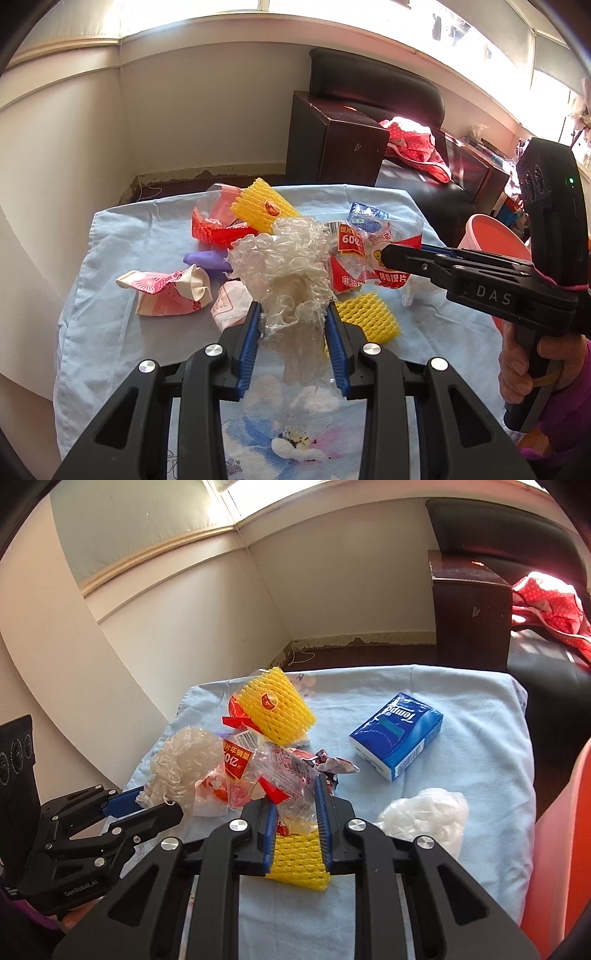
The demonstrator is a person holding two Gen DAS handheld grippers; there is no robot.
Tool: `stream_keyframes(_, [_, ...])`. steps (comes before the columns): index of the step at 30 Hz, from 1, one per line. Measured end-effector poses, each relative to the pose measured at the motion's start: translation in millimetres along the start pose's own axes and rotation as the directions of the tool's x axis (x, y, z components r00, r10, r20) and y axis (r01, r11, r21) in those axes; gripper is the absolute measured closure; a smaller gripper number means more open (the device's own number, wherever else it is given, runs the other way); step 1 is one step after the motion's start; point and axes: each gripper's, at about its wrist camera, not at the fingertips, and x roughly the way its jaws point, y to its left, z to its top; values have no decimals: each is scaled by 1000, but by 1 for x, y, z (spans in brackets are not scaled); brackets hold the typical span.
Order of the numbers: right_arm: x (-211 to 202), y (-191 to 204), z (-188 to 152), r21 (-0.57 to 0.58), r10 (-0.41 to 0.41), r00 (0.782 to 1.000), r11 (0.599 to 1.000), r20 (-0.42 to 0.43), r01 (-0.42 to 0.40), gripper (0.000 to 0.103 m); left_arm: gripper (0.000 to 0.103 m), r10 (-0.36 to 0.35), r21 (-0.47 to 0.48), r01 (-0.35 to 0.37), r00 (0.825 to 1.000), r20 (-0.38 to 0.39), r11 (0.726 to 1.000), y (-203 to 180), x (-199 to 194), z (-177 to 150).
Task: Collect trash
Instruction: 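Grasp the clear snack bag with red label with the right tool while the left tool holds the wrap, then carry the wrap and snack bag in both tools over the pink basin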
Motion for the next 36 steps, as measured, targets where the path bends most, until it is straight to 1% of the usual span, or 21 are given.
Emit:
stream_keyframes(3, [-22, 0, -1, -2, -57, 997, 998, 51, 57, 83, 70, -24, 20, 24, 999, 24, 1000, -13, -4, 8])
stream_keyframes(5, [-39, -4, -3, 3, -104, 991, 995, 85, 104, 83, 70, -47, 42, 45, 998, 39, 998, -26, -6, 14])
stream_keyframes(10, [-77, -23, -8, 56, -236, 962, 972, 139, 230, 83, 70, -118, 109, 111, 991, 62, 988, -66, -7, 31])
stream_keyframes(14, [-108, -42, -19, 102, -358, 919, 933, 162, 345, 83, 70, -173, 165, 161, 983, 65, 973, -103, -2, 44])
stream_keyframes(18, [-136, -66, -30, 177, -457, 875, 885, 161, 430, 83, 70, -236, 197, 223, 971, 43, 955, -138, 7, 53])
stream_keyframes(22, [-158, -92, -41, 229, -557, 819, 823, 138, 520, 83, 70, -276, 243, 263, 961, 20, 934, -178, 17, 60])
stream_keyframes(25, [-167, -109, -48, 260, -611, 784, 779, 111, 570, 83, 70, -299, 271, 289, 954, -2, 918, -205, 25, 63])
stream_keyframes(27, [-171, -118, -52, 271, -646, 758, 749, 92, 605, 83, 70, -301, 288, 293, 953, -16, 912, -219, 32, 63])
stream_keyframes(28, [-173, -122, -54, 275, -657, 749, 738, 84, 617, 83, 70, -298, 298, 292, 954, -25, 909, -226, 35, 63])
stream_keyframes(32, [-175, -131, -60, 276, -685, 726, 709, 54, 649, 83, 70, -283, 329, 289, 957, -68, 899, -248, 56, 61])
stream_keyframes(36, [-172, -139, -65, 278, -702, 712, 689, 23, 670, 83, 70, -269, 350, 287, 958, -100, 892, -261, 71, 57])
